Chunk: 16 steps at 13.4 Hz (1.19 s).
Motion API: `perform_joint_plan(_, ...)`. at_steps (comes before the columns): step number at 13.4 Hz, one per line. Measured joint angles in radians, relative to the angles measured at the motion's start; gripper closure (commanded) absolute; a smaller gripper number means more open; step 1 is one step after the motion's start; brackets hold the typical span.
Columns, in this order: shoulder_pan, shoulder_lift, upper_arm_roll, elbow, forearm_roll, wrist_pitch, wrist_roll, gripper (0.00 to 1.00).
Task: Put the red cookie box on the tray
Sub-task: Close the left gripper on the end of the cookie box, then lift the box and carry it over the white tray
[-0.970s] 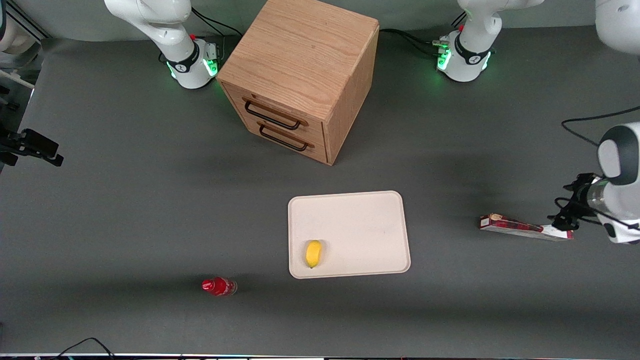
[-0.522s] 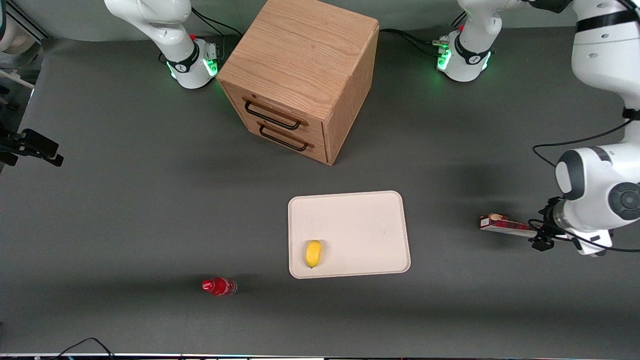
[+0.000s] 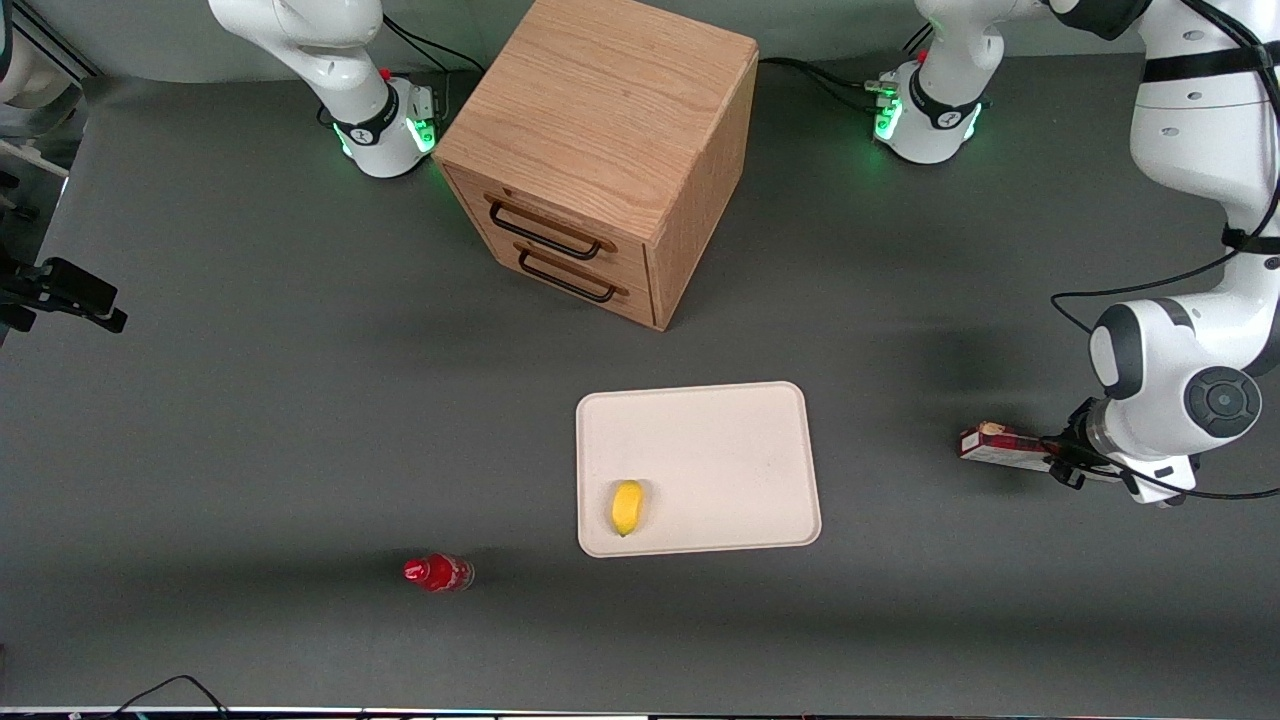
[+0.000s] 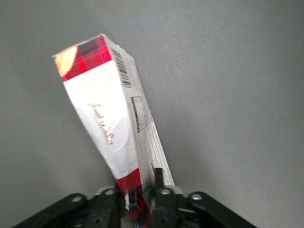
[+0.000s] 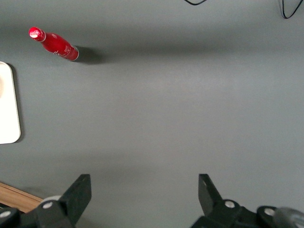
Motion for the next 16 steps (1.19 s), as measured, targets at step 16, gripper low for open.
perform_joint_plan(16, -0.034, -0.049, -0.554, 0.444, 0.048, -0.603, 0.212, 1.00)
